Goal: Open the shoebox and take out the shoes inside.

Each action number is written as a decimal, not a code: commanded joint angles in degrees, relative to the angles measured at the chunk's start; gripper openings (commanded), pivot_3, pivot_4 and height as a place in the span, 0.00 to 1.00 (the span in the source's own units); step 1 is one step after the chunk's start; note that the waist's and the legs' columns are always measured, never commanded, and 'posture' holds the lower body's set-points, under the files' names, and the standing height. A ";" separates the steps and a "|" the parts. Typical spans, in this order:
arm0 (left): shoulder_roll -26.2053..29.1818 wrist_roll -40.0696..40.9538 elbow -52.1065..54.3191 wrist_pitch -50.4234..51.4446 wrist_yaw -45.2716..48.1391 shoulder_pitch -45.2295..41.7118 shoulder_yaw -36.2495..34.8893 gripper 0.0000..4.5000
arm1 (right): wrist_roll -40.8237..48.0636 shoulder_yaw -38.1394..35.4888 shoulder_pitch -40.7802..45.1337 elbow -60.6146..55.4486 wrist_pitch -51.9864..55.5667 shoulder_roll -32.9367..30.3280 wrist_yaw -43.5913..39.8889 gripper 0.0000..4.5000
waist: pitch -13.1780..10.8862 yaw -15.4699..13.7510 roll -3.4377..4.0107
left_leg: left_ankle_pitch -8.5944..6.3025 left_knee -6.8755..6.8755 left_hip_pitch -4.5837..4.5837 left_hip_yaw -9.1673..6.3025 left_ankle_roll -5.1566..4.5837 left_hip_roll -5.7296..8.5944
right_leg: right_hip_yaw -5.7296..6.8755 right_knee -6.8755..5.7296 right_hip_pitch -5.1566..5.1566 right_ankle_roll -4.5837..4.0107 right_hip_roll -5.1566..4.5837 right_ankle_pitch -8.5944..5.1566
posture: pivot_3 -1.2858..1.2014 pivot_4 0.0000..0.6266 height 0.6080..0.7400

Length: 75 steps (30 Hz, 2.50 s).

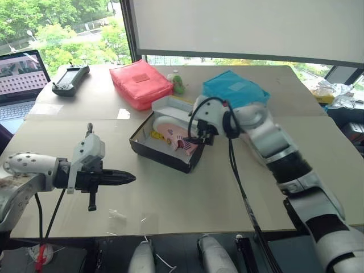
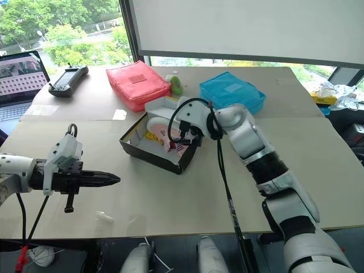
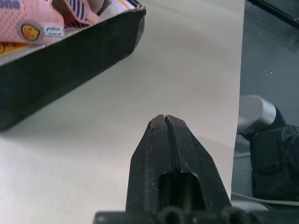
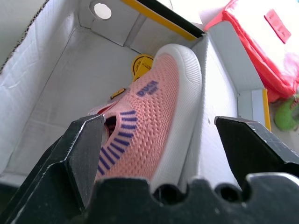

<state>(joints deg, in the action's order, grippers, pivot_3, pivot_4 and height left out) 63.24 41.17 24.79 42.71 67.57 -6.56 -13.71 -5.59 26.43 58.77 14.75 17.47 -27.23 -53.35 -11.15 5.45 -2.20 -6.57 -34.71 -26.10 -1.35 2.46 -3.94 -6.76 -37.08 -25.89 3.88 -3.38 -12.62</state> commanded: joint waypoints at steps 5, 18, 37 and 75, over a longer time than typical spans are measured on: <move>-0.62 2.89 7.34 2.34 -3.04 7.43 -9.21 0.00 | -5.63 1.46 3.90 6.63 -6.27 4.59 1.15 0.99 | 0.00 0.16 0.00 | 0.00 0.00 -0.22 -0.02 0.00 -0.02 | 0.02 -0.07 -0.28 -0.19 0.04 0.14 | 0.52 0.24 0.88; -0.77 4.73 9.86 3.97 -5.24 11.81 -14.08 0.00 | -11.50 1.52 5.48 14.05 -13.03 7.03 1.96 0.38 | 0.00 0.19 0.00 | 0.10 -0.10 -0.12 -0.03 0.12 -0.03 | 0.05 -0.08 -0.23 -0.34 0.04 0.06 | 0.52 0.24 0.88; -0.25 4.40 7.95 3.00 -5.60 7.90 -9.75 0.00 | -8.29 -5.17 1.93 3.08 -10.20 9.75 5.19 0.00 | 0.00 0.27 0.00 | 0.11 -0.08 -0.12 -0.03 0.12 -0.04 | 0.03 -0.08 -0.25 -0.31 0.06 0.07 | 0.52 0.24 0.88; -3.13 -1.94 -3.41 -3.43 1.20 -8.50 8.28 0.00 | 9.38 -35.86 -4.37 7.86 13.22 -22.51 8.04 0.00 | 0.00 -0.53 -0.01 | 0.12 -0.06 -0.18 0.06 0.10 -0.01 | -0.09 0.02 -0.22 -0.23 0.03 -0.02 | 0.52 0.24 0.88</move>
<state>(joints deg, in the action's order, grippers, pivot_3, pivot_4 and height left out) 60.03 39.76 21.38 40.91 68.10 -13.81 -5.10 3.51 -7.74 56.97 20.58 36.77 -47.96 -44.67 -11.15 4.92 -2.21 -6.46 -34.80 -26.27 -1.29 2.56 -3.95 -6.86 -37.06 -26.11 3.66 -3.34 -12.63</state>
